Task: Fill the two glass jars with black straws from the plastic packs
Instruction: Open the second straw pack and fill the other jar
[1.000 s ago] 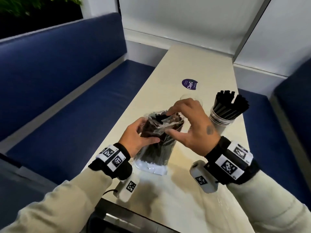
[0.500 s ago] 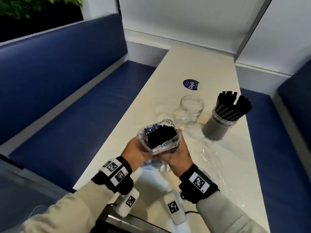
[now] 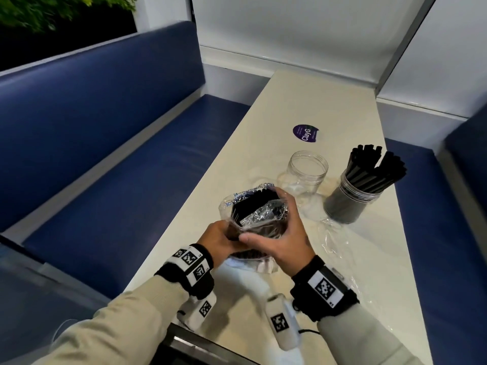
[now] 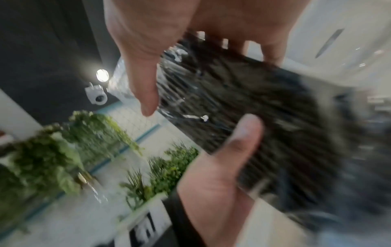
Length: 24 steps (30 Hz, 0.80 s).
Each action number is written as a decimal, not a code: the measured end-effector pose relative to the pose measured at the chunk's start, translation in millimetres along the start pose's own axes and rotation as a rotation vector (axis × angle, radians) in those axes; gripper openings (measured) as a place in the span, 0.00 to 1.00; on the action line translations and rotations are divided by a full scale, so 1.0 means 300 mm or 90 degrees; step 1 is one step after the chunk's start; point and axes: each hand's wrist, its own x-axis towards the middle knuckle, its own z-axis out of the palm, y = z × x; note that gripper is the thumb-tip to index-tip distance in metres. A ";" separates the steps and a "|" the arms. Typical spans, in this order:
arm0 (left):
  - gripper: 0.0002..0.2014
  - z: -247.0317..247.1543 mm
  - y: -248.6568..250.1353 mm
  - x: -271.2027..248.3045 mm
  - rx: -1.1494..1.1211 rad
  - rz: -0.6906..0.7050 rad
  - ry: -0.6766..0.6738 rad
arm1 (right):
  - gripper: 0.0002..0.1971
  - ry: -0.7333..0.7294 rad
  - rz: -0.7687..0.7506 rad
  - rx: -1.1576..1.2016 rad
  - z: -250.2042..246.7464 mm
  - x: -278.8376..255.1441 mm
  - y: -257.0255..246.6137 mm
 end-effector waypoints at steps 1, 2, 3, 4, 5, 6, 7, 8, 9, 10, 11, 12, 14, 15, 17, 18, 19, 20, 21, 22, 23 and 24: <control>0.08 0.005 0.003 -0.001 -0.005 -0.003 0.001 | 0.41 0.009 0.000 0.011 0.003 0.013 -0.008; 0.09 0.008 0.009 -0.002 -0.009 -0.008 0.007 | 0.37 0.011 0.006 0.019 0.002 0.025 0.003; 0.11 0.011 0.015 -0.004 -0.011 -0.012 0.007 | 0.33 0.015 0.015 0.031 0.006 0.033 0.006; 0.13 0.012 0.014 -0.002 -0.018 -0.011 0.007 | 0.31 0.017 0.032 0.037 0.011 0.036 0.016; 0.15 0.011 0.011 -0.001 -0.023 -0.011 0.004 | 0.31 0.019 0.044 0.044 0.018 0.036 0.036; 0.16 0.009 0.012 0.000 -0.024 -0.009 0.002 | 0.33 0.016 0.054 0.049 0.023 0.035 0.058; 0.19 0.008 0.013 -0.002 -0.027 -0.009 0.006 | 0.37 0.016 0.065 0.052 0.033 0.031 0.070; 0.24 0.009 0.018 -0.006 -0.039 0.004 0.019 | 0.40 0.016 0.075 0.054 0.042 0.025 0.076; 0.31 0.007 0.027 -0.013 -0.058 0.028 0.034 | 0.39 0.023 0.076 0.048 0.049 0.020 0.086; 0.38 0.007 0.039 -0.023 -0.075 0.065 0.049 | 0.35 0.029 0.073 0.036 0.052 0.016 0.095; 0.42 0.008 0.056 -0.037 -0.084 0.109 0.054 | 0.29 0.037 0.068 0.023 0.053 0.015 0.105; 0.43 0.012 0.074 -0.051 -0.098 0.156 0.045 | 0.26 0.038 0.062 0.011 0.054 0.015 0.109; 0.47 0.024 0.111 -0.078 -0.127 0.216 0.018 | 0.25 0.042 0.030 -0.024 0.068 0.006 0.112; 0.52 0.035 0.121 -0.082 -0.115 0.240 0.045 | 0.26 0.059 0.011 -0.045 0.076 0.004 0.110; 0.64 0.054 0.132 -0.082 -0.057 0.265 0.163 | 0.28 0.090 -0.025 -0.079 0.089 -0.004 0.109; 0.64 0.057 0.150 -0.087 -0.023 0.293 0.214 | 0.27 0.105 -0.039 -0.090 0.095 -0.009 0.109; 0.59 0.056 0.175 -0.093 0.022 0.332 0.251 | 0.25 0.121 -0.050 -0.103 0.099 -0.013 0.100; 0.50 0.050 0.203 -0.097 0.082 0.379 0.284 | 0.25 0.127 -0.050 -0.092 0.100 -0.016 0.095; 0.37 0.038 0.232 -0.098 0.159 0.433 0.312 | 0.26 0.132 -0.042 -0.073 0.100 -0.017 0.095; 0.26 0.027 0.257 -0.098 0.244 0.483 0.335 | 0.27 0.119 -0.019 -0.042 0.099 -0.017 0.100; 0.19 0.017 0.272 -0.095 0.312 0.522 0.346 | 0.27 0.123 -0.002 -0.045 0.101 -0.018 0.095; 0.15 0.014 0.281 -0.090 0.354 0.555 0.345 | 0.28 0.122 0.013 -0.058 0.102 -0.018 0.095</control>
